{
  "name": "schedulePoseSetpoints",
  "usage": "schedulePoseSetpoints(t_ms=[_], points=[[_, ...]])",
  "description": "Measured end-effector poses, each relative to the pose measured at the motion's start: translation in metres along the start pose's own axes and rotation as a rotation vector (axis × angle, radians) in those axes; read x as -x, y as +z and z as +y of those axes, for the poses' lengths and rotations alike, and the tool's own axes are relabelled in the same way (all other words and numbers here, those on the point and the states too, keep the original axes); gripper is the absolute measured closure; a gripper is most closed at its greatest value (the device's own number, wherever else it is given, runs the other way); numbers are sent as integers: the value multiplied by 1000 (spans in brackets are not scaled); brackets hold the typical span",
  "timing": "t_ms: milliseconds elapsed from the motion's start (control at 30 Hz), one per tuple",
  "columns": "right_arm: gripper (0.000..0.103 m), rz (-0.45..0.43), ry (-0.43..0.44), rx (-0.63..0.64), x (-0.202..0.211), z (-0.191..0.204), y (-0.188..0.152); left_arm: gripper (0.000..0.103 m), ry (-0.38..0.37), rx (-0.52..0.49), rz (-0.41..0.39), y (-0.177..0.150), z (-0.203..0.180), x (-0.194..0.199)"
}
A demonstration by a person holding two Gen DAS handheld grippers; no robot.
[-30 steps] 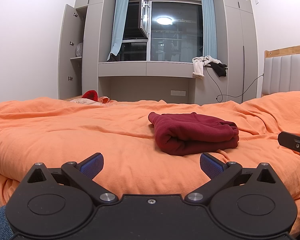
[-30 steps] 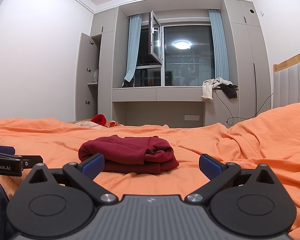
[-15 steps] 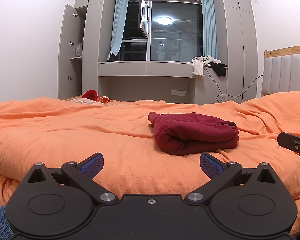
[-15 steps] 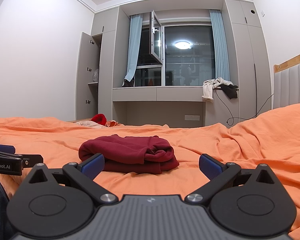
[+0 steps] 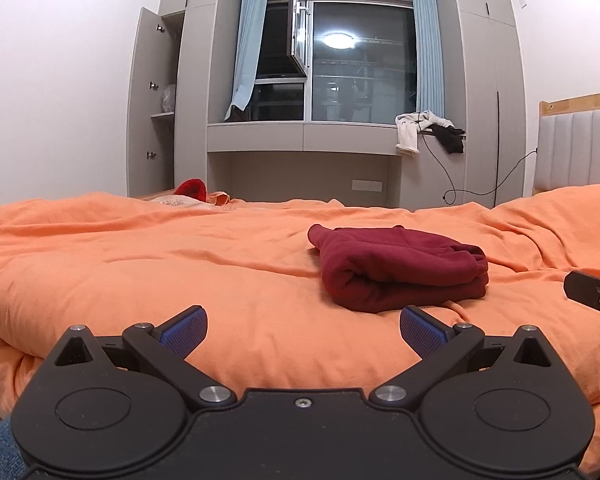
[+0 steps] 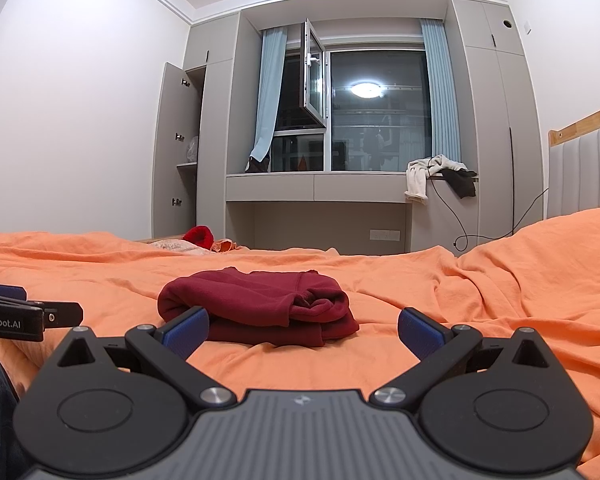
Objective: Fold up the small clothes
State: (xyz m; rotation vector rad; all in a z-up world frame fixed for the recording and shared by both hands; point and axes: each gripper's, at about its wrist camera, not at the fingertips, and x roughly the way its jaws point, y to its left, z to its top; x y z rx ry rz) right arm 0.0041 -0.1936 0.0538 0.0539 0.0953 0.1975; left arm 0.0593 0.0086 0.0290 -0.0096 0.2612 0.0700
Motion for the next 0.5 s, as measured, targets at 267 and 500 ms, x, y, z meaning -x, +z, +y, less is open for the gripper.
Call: schedulePoseSetpoints(t_ms=[267,500], points=[[0,0,0,2,0,-1,0,1,5,-2,2,0,2,1],[0,1,0,3,1,0,0,1,6,-3,4,0,1,0]])
